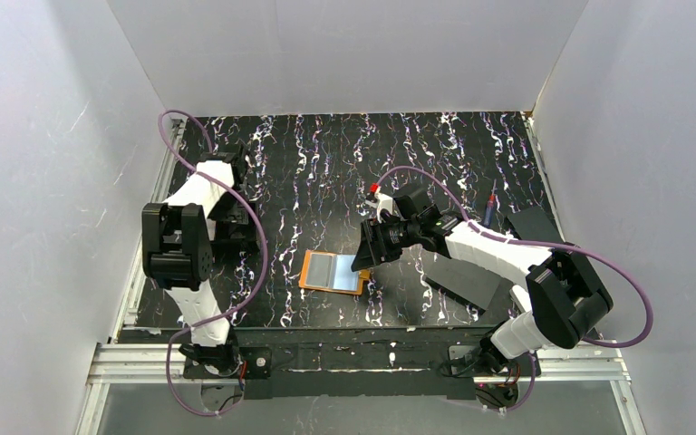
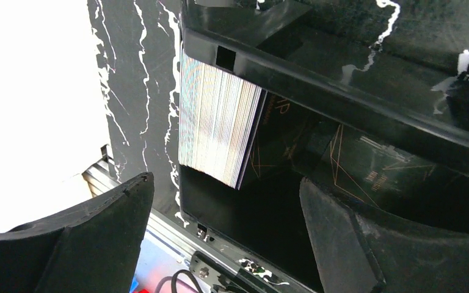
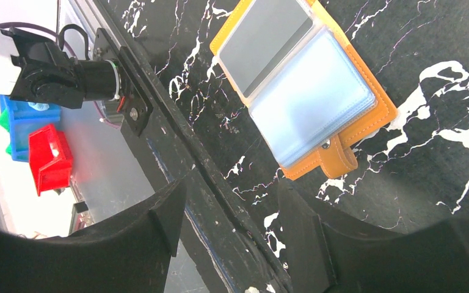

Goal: Put the credit cards into the card holder
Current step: Pick up the credit card from the storage box.

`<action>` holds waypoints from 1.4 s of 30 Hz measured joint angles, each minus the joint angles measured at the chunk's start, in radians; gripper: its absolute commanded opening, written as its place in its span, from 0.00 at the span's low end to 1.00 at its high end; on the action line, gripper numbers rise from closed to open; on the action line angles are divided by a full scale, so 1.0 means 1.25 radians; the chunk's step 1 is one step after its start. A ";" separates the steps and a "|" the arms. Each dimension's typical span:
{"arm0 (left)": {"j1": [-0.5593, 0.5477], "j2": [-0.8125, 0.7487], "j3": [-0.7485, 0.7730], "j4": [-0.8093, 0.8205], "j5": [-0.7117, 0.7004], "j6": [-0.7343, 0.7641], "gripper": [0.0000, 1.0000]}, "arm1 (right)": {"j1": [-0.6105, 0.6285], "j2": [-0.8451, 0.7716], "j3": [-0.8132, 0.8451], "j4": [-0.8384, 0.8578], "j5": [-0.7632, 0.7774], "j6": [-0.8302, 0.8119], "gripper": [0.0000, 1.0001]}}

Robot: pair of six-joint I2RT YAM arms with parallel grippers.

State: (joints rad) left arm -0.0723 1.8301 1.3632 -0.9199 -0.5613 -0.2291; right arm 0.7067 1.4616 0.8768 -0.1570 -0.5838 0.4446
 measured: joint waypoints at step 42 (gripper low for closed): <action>0.023 0.031 0.008 0.004 -0.017 0.022 0.07 | 0.000 0.000 -0.002 0.000 0.000 0.000 0.65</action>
State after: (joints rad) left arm -0.0429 1.8683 1.3735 -0.9154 -0.5823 -0.2012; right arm 0.7067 1.4616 0.8742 -0.1570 -0.5835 0.4446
